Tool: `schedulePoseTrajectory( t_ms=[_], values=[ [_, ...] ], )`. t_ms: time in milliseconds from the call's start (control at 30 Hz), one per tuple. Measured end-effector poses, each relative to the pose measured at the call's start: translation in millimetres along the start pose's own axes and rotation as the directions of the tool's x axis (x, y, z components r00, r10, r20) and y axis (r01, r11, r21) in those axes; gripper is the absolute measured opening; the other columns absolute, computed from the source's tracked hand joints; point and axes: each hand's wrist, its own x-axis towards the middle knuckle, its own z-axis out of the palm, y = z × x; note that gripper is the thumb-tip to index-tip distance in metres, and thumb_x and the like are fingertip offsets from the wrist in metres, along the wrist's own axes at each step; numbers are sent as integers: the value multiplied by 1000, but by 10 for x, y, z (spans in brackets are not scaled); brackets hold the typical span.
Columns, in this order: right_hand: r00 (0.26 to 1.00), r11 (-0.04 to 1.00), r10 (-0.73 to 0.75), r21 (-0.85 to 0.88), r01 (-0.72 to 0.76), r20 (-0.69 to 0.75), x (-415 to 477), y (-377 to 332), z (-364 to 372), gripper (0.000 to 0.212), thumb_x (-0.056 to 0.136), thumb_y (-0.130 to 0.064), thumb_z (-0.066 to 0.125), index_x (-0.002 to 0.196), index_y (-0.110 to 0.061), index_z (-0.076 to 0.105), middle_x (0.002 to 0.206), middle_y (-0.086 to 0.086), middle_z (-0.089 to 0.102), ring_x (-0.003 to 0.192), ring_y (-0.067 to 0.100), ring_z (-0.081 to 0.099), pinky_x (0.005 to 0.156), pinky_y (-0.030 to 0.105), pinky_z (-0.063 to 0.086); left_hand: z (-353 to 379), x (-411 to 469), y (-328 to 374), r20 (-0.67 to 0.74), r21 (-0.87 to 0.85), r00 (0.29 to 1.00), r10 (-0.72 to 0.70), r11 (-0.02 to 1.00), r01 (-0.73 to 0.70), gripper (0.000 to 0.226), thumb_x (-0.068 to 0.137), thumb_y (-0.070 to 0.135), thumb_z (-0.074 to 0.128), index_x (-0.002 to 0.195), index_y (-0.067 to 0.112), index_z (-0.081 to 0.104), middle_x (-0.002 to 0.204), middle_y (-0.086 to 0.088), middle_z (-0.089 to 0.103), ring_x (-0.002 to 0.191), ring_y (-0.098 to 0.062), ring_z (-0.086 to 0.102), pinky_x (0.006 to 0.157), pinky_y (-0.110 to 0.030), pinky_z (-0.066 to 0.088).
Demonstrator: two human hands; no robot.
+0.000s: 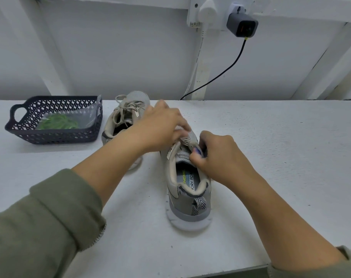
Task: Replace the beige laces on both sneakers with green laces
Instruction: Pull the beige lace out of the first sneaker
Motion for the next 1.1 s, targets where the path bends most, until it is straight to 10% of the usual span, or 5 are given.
schedulePoseTrajectory(
  t_ms=[200,467,700,867,1100],
  values=[
    [998,997,42,69,-39,-45,-31,14,48,25,86,-28,55,70,-18,38,67,5,46,62,24,42,47,30,27,52,72,-47,87,-45,996,31,999,-27,15,85,46,67,93,35,73,73,20,56,110,-11,42,96,-36,29],
    [986,992,121,53,-115,-119,-18,-17,134,23,88,-26,51,73,-18,36,65,3,45,62,26,44,45,29,24,106,85,-62,-164,267,978,126,960,-79,17,93,32,50,94,19,60,97,2,59,99,-24,51,78,-39,35],
    [991,994,104,30,-102,-88,40,-60,136,19,89,-28,50,79,-17,38,76,8,51,67,28,46,45,28,21,-80,-29,-251,-216,492,843,-492,691,529,35,86,22,51,120,14,49,123,-12,46,115,-30,35,87,-39,30],
    [992,994,105,29,-103,-70,76,-75,147,20,89,-29,51,79,-18,38,78,9,52,67,28,46,46,28,20,-28,26,-132,-12,48,1000,10,999,-9,27,97,36,50,120,38,62,116,12,62,122,-13,35,89,-35,17],
    [990,993,111,60,-106,-85,58,-54,139,20,88,-28,52,78,-16,39,74,8,50,64,26,45,46,28,21,50,68,-69,59,194,996,67,978,-77,21,96,41,50,99,30,68,95,8,64,108,-16,42,82,-35,18]
  ],
)
